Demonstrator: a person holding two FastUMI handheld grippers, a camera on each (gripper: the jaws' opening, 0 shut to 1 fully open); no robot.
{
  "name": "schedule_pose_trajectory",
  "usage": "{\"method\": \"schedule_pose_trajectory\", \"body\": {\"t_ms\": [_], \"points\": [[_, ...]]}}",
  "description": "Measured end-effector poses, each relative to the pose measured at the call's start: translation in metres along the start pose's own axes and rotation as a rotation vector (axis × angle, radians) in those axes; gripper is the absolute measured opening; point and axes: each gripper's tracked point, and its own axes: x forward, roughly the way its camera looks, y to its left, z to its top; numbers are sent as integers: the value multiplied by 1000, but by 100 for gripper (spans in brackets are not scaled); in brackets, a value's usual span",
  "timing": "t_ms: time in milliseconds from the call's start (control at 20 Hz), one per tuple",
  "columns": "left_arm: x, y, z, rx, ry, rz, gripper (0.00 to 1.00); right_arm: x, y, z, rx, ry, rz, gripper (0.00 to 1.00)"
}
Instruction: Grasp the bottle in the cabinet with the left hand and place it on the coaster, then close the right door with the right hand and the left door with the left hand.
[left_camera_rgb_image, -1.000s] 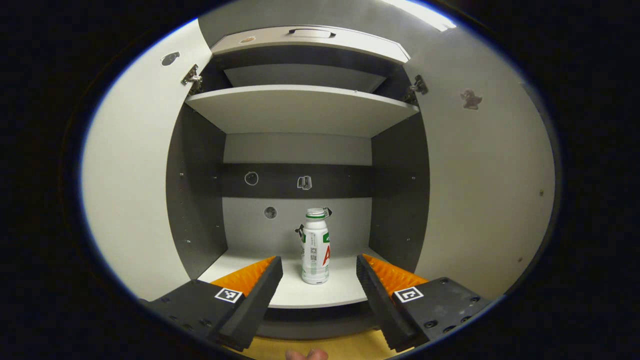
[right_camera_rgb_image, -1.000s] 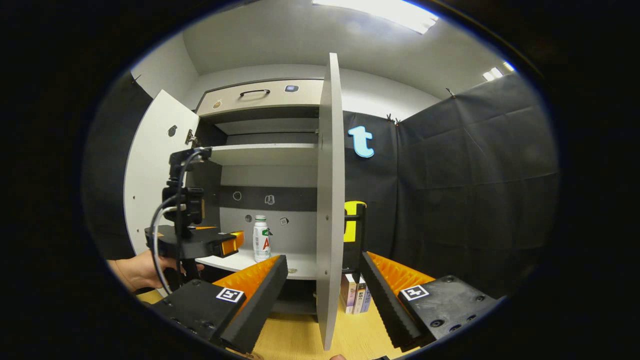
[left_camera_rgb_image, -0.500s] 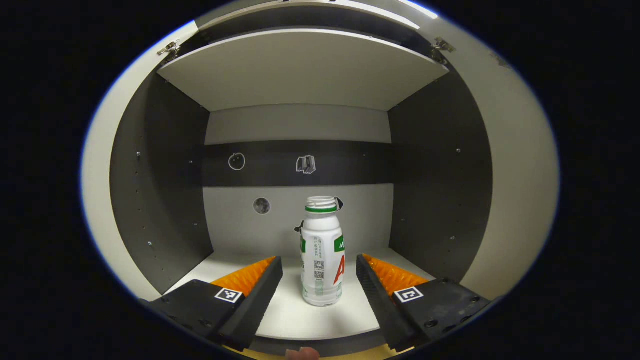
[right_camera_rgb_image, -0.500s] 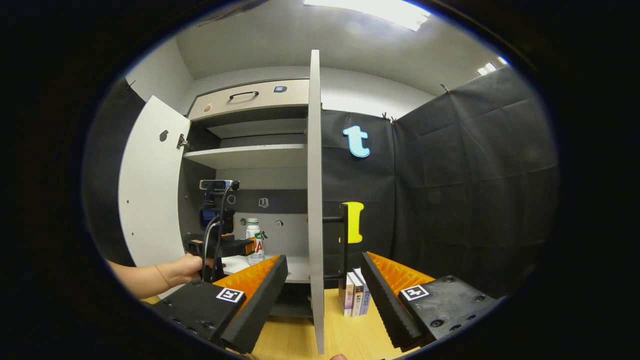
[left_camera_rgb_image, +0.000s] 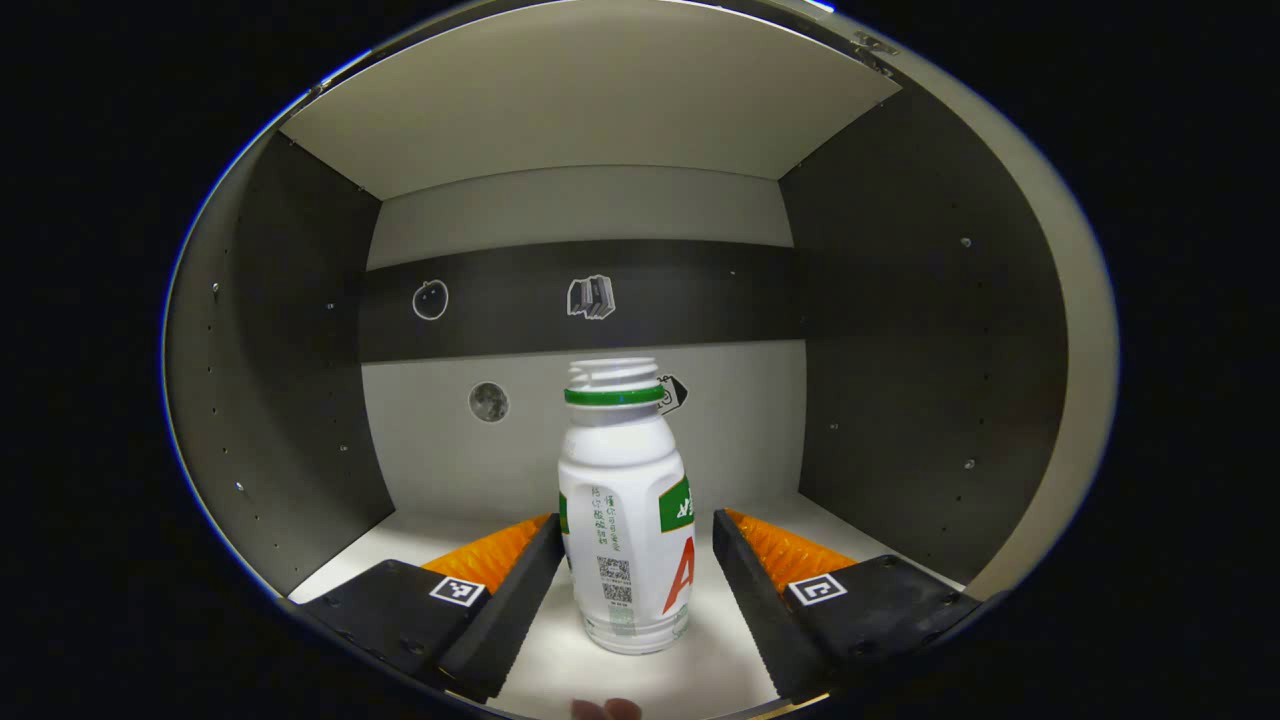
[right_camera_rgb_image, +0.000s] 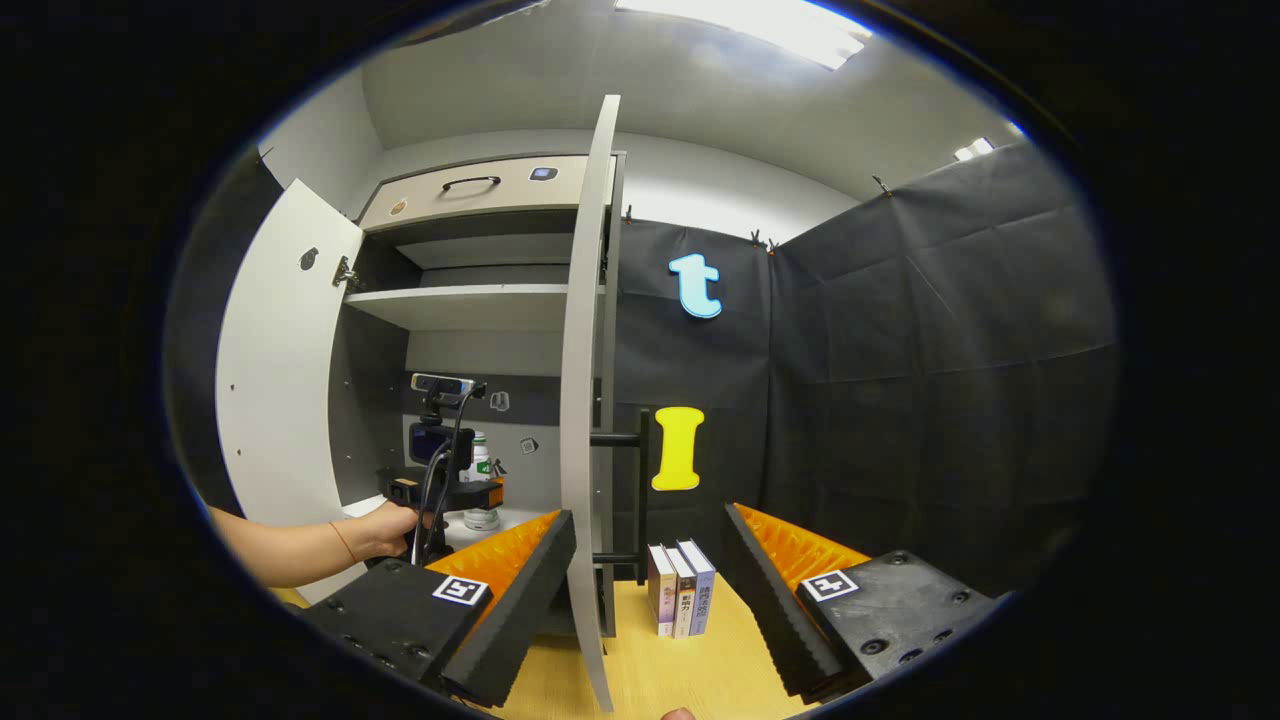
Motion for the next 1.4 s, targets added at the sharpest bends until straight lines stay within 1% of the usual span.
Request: {"method": "schedule_pose_trajectory", "body": {"t_ms": [50,200,250,350,500,650,750,850,1000,1250,1400], "points": [[4,0,-3,3,4,6,94,1,-2,0,-5,-2,-6,97],[10,-3,-6,6,12,-9,94,5,-5,-2,-13,-4,-16,97],[13,0,-7,-1,11,-10,93,5,-4,-2,-12,-2,-16,97],[13,-4,-7,-12,11,-20,76,6,-4,-3,-8,0,-17,97],[9,-1,-3,-6,13,-22,74,6,-2,-2,-8,-4,-17,97],[-5,4,6,-22,-1,-24,73,3,0,-2,9,0,-23,97],[-28,10,13,-35,-7,-34,72,0,3,-1,27,3,-27,97],[-46,15,21,-45,-15,-42,74,-4,6,2,44,1,-31,97],[-85,22,29,-40,-22,-58,74,-11,12,7,56,-9,-33,97],[-168,32,38,-15,-45,-102,73,-19,21,9,55,-11,-22,97],[-221,36,33,4,-54,-120,74,-21,30,10,46,-19,-2,97]]}}
